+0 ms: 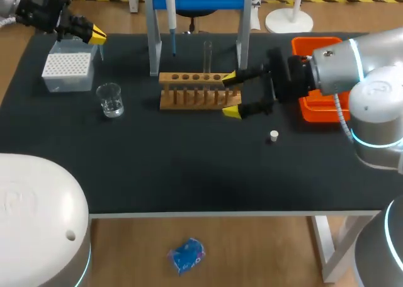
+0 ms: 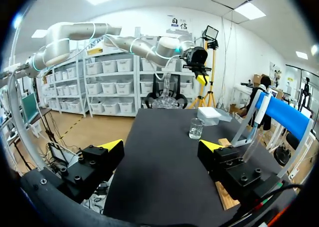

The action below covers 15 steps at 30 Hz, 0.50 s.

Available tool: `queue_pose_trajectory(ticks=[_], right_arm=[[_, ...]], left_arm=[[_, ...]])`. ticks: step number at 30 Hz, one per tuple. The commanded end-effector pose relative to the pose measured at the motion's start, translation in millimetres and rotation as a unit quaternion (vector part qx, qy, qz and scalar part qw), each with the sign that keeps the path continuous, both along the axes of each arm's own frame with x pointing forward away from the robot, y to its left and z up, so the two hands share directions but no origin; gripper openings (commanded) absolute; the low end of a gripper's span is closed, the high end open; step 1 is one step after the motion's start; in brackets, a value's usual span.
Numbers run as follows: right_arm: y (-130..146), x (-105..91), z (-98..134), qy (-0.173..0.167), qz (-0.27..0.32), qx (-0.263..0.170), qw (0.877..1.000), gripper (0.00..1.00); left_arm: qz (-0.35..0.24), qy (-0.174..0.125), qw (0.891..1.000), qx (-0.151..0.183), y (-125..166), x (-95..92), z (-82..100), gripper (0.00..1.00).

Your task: Invert the test tube, pick up the pipette, mount the tip to pipette, aspirate from beaker and dispense into the tube, eject the tip, return the pipette, and cap with the stopper.

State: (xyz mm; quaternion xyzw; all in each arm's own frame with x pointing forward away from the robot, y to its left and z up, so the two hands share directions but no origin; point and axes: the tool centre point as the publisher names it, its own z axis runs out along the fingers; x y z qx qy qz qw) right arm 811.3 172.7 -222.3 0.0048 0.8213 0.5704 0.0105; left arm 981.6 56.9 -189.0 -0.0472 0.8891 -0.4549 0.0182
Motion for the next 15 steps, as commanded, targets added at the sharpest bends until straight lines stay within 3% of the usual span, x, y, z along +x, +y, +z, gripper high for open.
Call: queue_pose_trajectory(ticks=[1, 8, 12, 15], right_arm=[[-7, -3.0, 4, 0.0, 0.0, -0.001, 1.0, 1.0], [-6, -1.6, 1, 0.006, 0.004, 0.009, 1.0, 1.0], [-9, -2.3, -13, 0.025, 0.034, 0.063, 0.997, 1.0], [-11, -2.8, -24, 0.009, 0.038, 0.059, 0.997, 1.0]], left_arm=[[0.001, 0.0, 1.0, 0.001, 0, -1.9, 1.1, 0.0], [0.001, 0.0, 1.0, 0.001, 0, -1.9, 1.1, 0.0], [-0.013, 0.01, 1.0, -0.025, -14, -11.7, -7.6, 0.0], [-0.026, 0.015, 0.998, -0.052, -29, -18.4, -9.6, 0.0]])
